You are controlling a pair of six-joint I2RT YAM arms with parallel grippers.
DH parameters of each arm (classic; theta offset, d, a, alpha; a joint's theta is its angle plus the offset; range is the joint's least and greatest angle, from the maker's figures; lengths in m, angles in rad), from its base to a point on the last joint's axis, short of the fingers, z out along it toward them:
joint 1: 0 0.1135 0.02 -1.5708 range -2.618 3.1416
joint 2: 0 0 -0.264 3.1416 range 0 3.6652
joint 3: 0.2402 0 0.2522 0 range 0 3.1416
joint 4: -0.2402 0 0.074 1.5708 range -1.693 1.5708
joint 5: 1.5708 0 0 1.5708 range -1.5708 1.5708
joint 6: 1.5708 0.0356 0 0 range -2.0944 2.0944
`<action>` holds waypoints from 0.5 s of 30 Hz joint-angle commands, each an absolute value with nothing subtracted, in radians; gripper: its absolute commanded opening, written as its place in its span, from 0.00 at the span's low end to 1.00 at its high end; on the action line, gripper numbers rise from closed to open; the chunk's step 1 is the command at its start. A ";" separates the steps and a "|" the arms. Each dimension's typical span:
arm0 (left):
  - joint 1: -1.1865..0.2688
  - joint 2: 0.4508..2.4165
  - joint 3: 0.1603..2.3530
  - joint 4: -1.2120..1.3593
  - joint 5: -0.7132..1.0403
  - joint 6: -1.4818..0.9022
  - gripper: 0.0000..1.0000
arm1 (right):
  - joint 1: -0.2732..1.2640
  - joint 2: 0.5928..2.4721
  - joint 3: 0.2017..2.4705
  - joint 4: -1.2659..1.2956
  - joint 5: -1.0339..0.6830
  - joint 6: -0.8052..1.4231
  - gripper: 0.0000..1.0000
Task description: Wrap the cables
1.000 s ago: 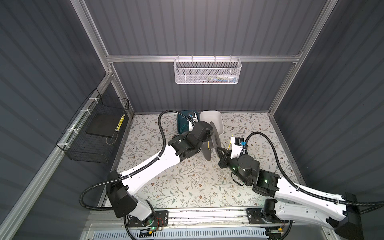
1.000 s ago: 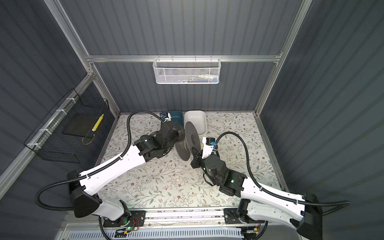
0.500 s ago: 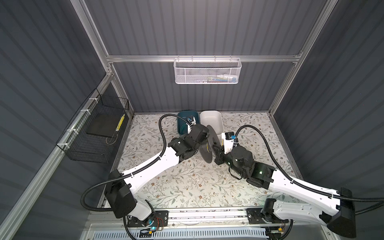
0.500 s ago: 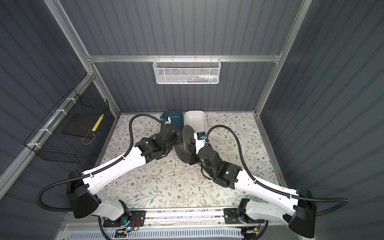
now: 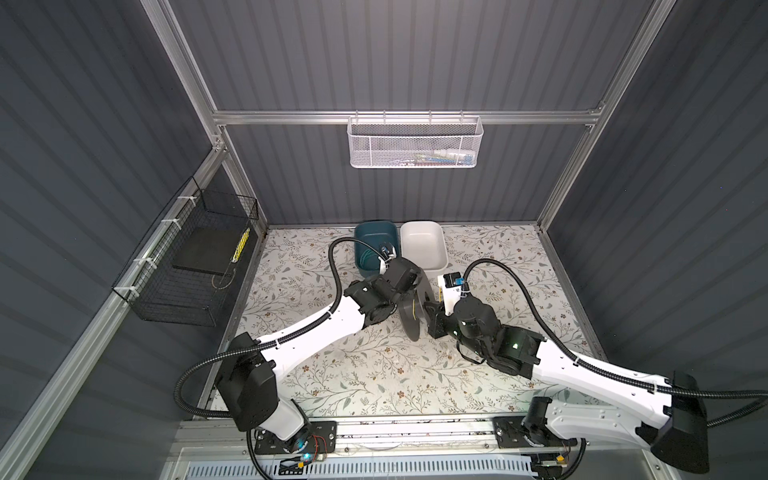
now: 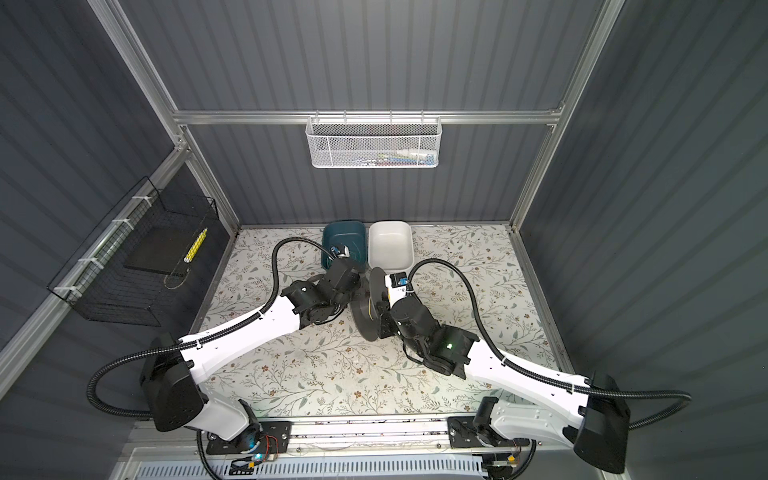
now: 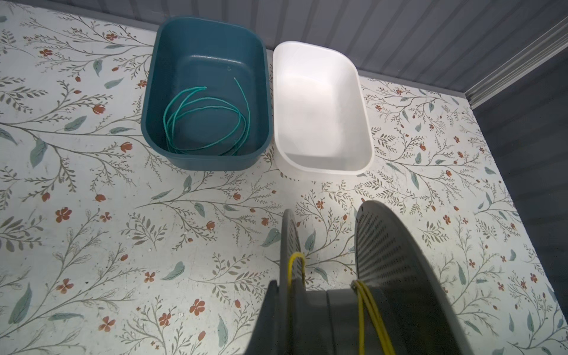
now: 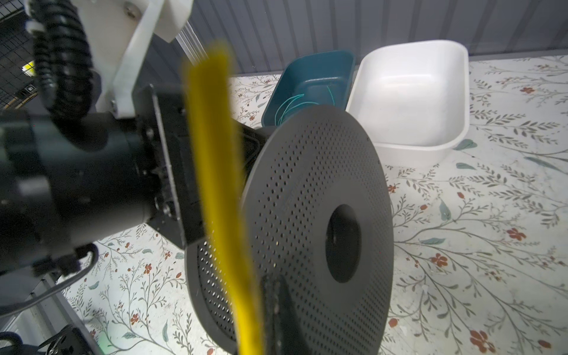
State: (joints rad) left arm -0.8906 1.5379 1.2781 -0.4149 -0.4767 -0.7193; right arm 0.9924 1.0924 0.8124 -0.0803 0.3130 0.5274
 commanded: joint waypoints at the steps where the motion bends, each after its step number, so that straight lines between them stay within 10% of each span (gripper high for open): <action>1: -0.933 1.557 1.254 -0.394 -0.383 -0.661 0.00 | 0.973 1.059 0.828 0.008 0.222 0.531 0.07; 15: -0.933 1.561 1.240 -0.382 -0.370 -0.675 0.00 | 0.895 0.987 0.779 -0.095 0.180 0.553 0.00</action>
State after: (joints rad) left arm -0.9352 1.5608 1.2400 -0.3878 -0.3737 -0.6880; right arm 0.8955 1.0073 0.7921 -0.0788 0.1822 0.5426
